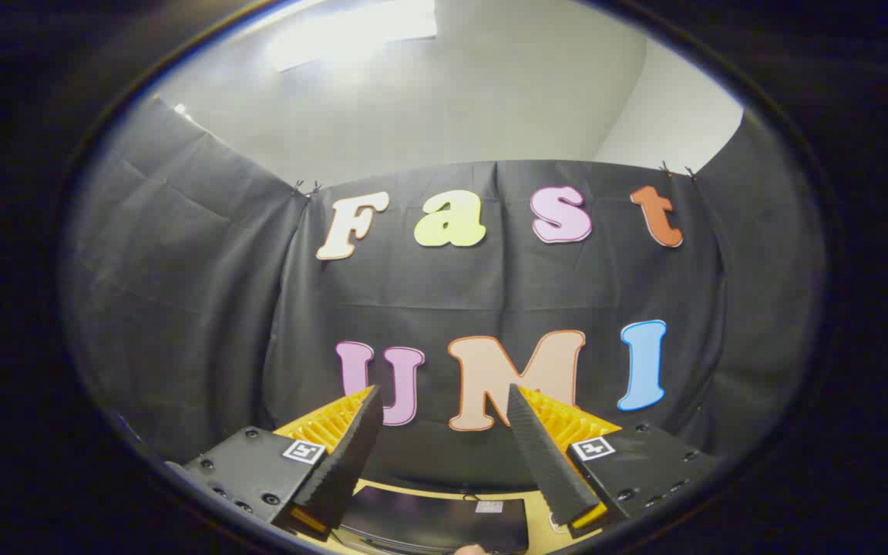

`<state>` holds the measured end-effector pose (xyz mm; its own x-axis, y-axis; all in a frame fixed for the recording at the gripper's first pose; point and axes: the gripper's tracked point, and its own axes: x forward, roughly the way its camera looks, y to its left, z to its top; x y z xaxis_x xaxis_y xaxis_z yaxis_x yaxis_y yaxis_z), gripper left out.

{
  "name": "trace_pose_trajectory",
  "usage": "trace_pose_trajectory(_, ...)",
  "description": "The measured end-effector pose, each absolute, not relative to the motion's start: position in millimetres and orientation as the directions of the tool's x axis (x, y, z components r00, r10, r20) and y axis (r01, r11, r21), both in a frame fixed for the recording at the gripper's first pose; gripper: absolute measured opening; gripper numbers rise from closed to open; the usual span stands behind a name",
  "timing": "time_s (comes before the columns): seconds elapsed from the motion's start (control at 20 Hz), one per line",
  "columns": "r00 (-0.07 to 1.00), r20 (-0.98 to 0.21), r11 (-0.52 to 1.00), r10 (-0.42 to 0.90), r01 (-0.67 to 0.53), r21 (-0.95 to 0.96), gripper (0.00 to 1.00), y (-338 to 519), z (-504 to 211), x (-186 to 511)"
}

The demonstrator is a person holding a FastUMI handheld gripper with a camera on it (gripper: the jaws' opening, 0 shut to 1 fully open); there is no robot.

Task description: Open the toaster oven, put the food inside, and close the toaster oven door.

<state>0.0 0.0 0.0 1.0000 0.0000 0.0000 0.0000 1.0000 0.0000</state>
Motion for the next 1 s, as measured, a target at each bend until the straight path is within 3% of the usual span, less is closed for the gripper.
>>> trace_pose_trajectory(0.65, 0.997, -0.068, 0.999, 0.047, -0.047, -0.003, 0.99, 25.8, -25.6, 17.4)
trace_pose_trajectory(1.0, 0.972, -0.230, 0.999, 0.045, -0.046, 0.000, 1.00, 18.7, -117.1, 18.6)
